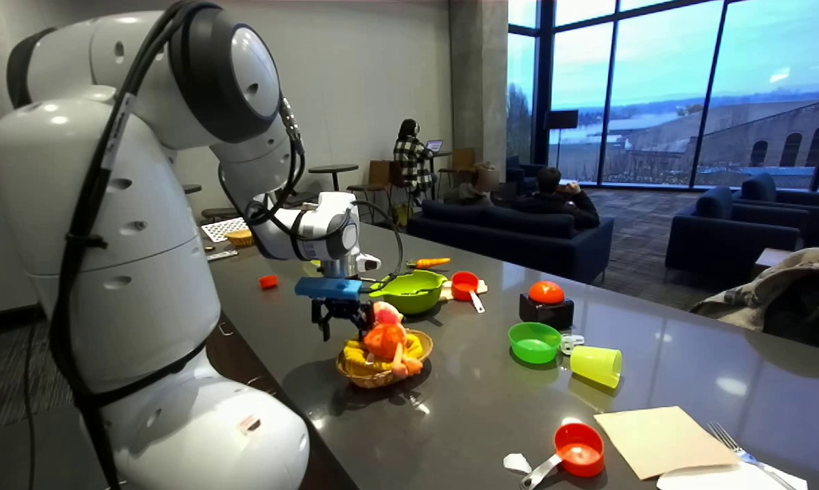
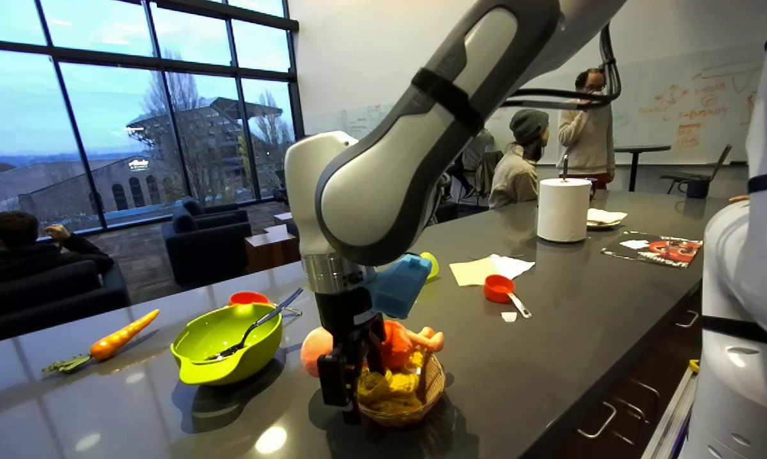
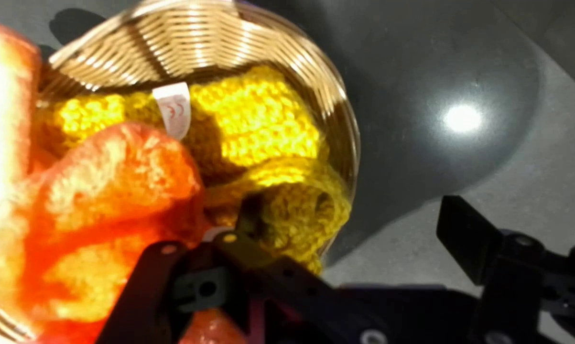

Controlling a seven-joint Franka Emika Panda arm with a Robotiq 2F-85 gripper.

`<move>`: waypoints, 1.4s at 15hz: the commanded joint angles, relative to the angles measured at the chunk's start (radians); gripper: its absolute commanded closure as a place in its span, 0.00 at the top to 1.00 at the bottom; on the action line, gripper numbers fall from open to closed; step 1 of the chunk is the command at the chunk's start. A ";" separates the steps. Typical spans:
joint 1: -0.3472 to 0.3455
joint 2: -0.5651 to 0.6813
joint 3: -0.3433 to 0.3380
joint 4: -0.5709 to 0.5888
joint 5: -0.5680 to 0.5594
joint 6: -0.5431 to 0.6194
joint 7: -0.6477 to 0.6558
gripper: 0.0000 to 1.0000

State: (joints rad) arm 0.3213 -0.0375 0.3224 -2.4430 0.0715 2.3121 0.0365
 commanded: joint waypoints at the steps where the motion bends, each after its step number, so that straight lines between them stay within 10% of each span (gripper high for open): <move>1: 0.000 -0.007 0.000 0.008 -0.027 -0.030 0.010 0.65; 9: -0.002 -0.026 -0.001 0.000 -0.029 -0.006 0.015 0.02; 21: -0.005 -0.115 -0.017 -0.001 0.087 0.071 0.008 0.02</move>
State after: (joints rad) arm 0.3166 -0.0940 0.3124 -2.4239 0.1230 2.3621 0.0408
